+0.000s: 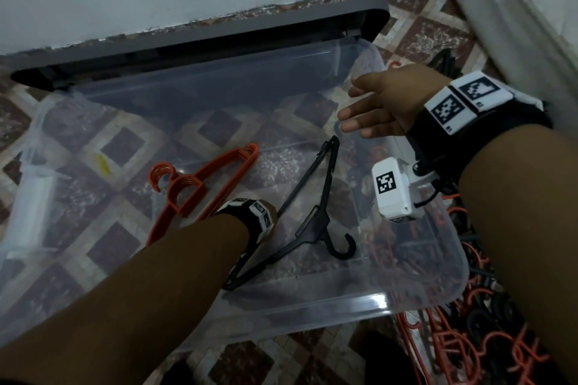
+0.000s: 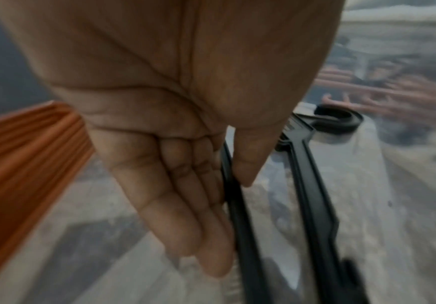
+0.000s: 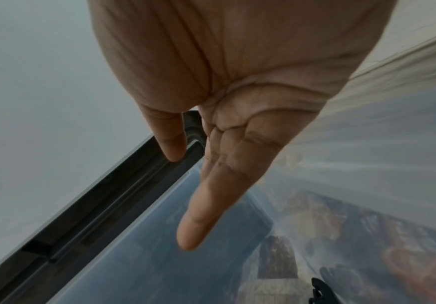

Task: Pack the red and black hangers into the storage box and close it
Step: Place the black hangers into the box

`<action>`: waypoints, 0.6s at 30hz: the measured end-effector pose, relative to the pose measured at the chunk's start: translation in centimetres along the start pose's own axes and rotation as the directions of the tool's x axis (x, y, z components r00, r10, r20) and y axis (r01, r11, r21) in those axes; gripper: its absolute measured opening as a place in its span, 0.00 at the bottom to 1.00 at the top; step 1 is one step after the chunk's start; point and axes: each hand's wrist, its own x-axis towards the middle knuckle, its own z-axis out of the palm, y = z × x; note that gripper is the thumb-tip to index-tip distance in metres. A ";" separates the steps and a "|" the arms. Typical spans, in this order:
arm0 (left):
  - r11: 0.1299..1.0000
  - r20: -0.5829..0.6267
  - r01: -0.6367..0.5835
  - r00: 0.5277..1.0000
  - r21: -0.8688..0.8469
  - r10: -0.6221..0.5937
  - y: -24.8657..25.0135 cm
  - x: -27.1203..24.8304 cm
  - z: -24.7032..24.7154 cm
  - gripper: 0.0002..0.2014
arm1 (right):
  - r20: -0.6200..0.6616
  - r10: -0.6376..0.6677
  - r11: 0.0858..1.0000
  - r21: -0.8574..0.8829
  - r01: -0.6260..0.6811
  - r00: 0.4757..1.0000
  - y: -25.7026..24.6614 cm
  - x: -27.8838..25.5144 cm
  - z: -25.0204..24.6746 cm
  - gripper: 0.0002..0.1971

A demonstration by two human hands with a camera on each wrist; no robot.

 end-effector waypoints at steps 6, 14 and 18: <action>1.000 0.024 -0.012 1.000 0.011 0.011 -0.5 0.1 -0.1 0.12 | -0.008 -0.007 1.000 -0.010 0.006 1.000 0.2 0.5 0.0 0.13; 0.999 -0.163 0.029 0.986 0.018 -0.025 -1.3 -3.4 -1.2 0.28 | 0.087 -0.068 0.985 -0.155 0.081 0.994 -0.9 -1.3 -1.0 0.14; 0.995 -0.385 0.004 0.922 -0.098 -0.042 0.1 -11.0 -5.6 0.22 | 0.041 -0.290 0.919 -0.267 0.290 0.956 -4.1 -6.4 -6.0 0.14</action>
